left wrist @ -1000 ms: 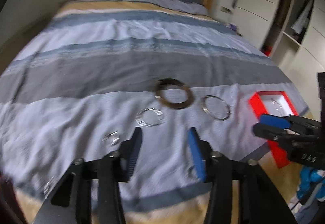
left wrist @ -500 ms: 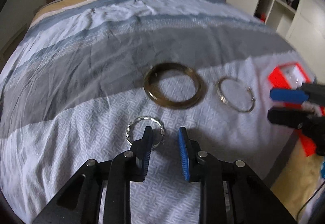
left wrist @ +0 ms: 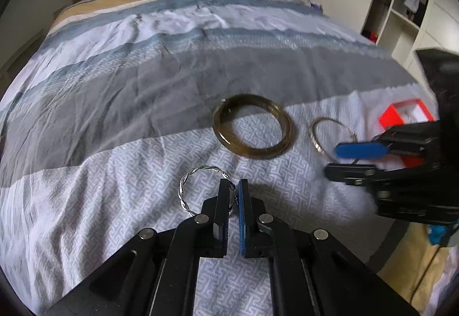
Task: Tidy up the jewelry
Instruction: 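Grasp a twisted silver ring with left tool while right tool grasps the large silver hoop, then carry twisted ring with left tool while right tool carries silver hoop into the red box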
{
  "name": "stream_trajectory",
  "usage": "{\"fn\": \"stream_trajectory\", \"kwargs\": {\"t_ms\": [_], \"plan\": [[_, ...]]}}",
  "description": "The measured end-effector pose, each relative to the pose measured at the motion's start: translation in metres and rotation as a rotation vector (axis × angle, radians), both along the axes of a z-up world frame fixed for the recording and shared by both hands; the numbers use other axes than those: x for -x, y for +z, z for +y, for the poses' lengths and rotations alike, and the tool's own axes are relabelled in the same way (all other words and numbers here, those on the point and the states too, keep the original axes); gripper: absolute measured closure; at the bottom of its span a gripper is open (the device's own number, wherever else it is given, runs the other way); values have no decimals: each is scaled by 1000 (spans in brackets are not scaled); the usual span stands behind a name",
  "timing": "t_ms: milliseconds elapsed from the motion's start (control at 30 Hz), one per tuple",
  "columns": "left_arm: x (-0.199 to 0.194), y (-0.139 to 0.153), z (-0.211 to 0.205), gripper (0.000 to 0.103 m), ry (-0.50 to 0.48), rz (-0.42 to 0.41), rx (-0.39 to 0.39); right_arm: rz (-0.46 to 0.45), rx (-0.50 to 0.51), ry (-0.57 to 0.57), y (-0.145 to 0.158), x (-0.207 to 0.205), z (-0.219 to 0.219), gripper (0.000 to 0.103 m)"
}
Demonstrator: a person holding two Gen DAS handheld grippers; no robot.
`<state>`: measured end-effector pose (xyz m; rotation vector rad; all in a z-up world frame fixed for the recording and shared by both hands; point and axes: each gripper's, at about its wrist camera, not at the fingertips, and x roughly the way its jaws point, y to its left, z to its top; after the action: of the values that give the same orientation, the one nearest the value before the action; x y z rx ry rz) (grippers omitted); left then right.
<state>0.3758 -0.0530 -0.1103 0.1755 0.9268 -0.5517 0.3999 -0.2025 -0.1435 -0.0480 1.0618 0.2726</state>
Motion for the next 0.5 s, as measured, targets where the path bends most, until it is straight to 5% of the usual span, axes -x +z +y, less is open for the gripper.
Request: {"fn": "stream_trajectory", "kwargs": {"t_ms": [133,300,500], "plan": [[3,10,7,98,28,-10,24,23,-5,15,-7,-7,7,98],[12,20,19,98,68,-15,33,28,-114,18,0,8,8,99],[34,38,38,98,128,-3,78,-6,-374,-60,18,44,-9,99]]}}
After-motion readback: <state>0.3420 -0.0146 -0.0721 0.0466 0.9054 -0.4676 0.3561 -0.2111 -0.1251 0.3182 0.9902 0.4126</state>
